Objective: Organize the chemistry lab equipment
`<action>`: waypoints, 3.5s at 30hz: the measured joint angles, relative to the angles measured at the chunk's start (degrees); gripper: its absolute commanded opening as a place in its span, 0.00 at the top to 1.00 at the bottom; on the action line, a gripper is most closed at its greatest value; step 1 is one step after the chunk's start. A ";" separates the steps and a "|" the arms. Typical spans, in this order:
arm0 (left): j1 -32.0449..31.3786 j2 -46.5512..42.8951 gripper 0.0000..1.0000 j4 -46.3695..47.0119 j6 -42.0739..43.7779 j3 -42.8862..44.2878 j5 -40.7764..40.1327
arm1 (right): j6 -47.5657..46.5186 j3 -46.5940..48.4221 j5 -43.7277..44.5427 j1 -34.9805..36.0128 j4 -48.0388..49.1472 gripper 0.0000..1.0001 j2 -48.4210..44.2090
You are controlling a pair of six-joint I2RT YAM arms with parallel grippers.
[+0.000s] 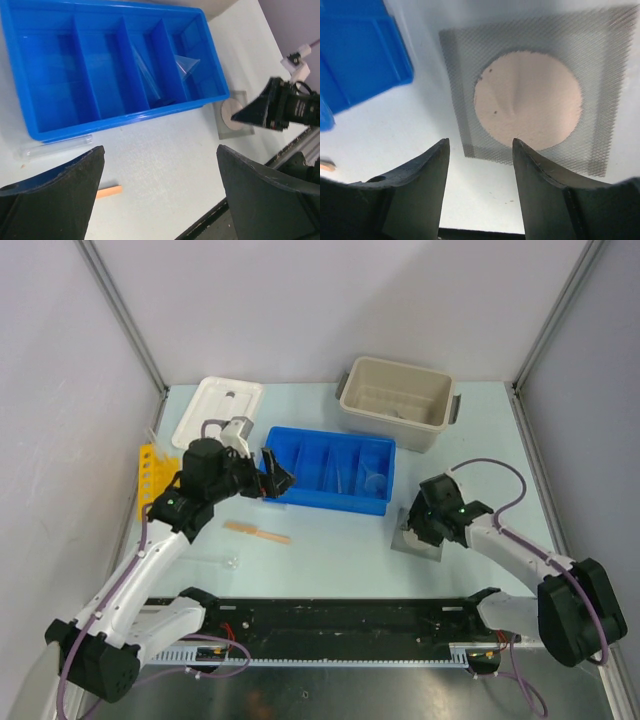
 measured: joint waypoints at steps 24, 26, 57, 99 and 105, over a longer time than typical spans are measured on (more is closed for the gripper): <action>-36.39 24.79 0.42 11.15 -10.12 0.96 -5.33 | -13.44 -0.11 -14.78 -34.77 13.42 0.30 0.83; -37.66 28.50 0.54 13.14 -11.04 1.68 -5.25 | -13.68 -0.26 -16.00 -35.54 14.75 0.30 2.49; -40.61 55.58 0.84 33.48 -13.90 7.45 -3.17 | -18.14 -6.23 -27.87 -38.38 27.65 0.28 8.72; -40.65 57.31 0.82 34.73 -13.38 8.72 -5.22 | -19.89 -7.78 -39.08 -40.46 24.09 0.29 8.41; -40.65 57.31 0.82 34.73 -13.40 8.72 -5.29 | -22.08 -4.35 -39.19 -37.42 25.46 0.29 13.14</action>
